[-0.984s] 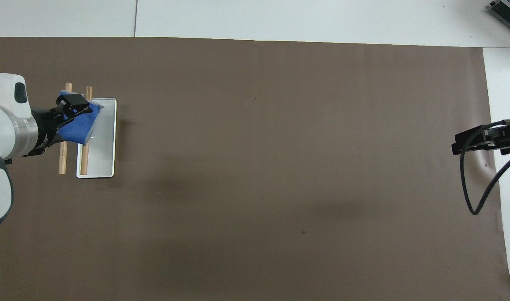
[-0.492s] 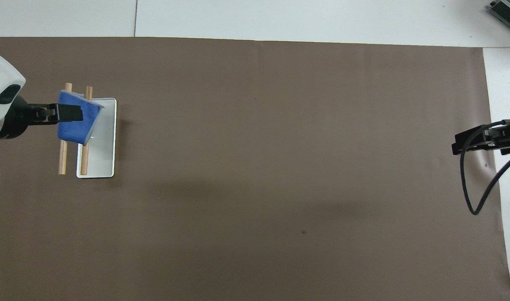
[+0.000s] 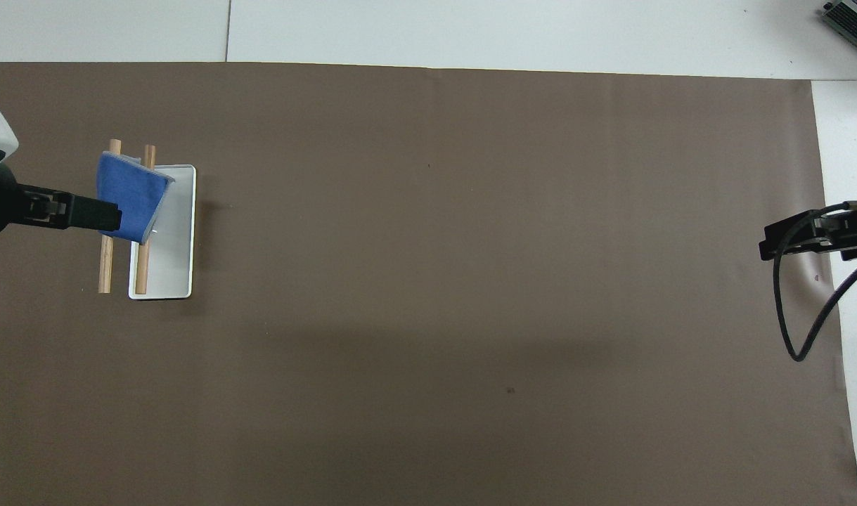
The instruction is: Right arm passes towel to left arm to hang
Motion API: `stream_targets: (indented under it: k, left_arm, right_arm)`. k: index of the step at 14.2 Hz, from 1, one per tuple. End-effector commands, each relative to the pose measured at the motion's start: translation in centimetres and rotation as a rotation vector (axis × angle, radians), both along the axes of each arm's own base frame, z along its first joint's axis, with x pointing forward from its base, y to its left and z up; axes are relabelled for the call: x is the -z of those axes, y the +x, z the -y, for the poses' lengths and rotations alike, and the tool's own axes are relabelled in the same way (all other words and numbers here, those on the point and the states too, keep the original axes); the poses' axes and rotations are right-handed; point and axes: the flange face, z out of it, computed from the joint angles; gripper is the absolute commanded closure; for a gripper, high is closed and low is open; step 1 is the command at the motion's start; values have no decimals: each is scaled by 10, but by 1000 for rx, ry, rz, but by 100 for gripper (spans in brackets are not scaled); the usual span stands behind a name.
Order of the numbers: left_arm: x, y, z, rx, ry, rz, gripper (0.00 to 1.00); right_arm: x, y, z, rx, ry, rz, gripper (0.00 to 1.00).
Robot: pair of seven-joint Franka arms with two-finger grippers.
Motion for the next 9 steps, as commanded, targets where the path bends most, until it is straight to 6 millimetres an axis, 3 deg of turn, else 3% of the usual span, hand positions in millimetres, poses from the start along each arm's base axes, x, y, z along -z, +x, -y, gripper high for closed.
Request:
stream_targets:
  k: [1, 4, 7, 9]
  left_arm:
    - [-4, -7, -6, 82, 35, -89, 0]
    - [-10, -11, -6, 92, 35, -114, 0]
    - [-11, -1, -4, 95, 33, -111, 0]
    - [-13, -4, -16, 73, 31, -139, 0]
  right_arm:
    - [-2, -2, 2, -5, 22, 3, 0]
    - [-2, -2, 2, -5, 22, 3, 0]
    - [-2, -2, 2, -5, 22, 3, 0]
    - [-2, -2, 2, -5, 22, 3, 0]
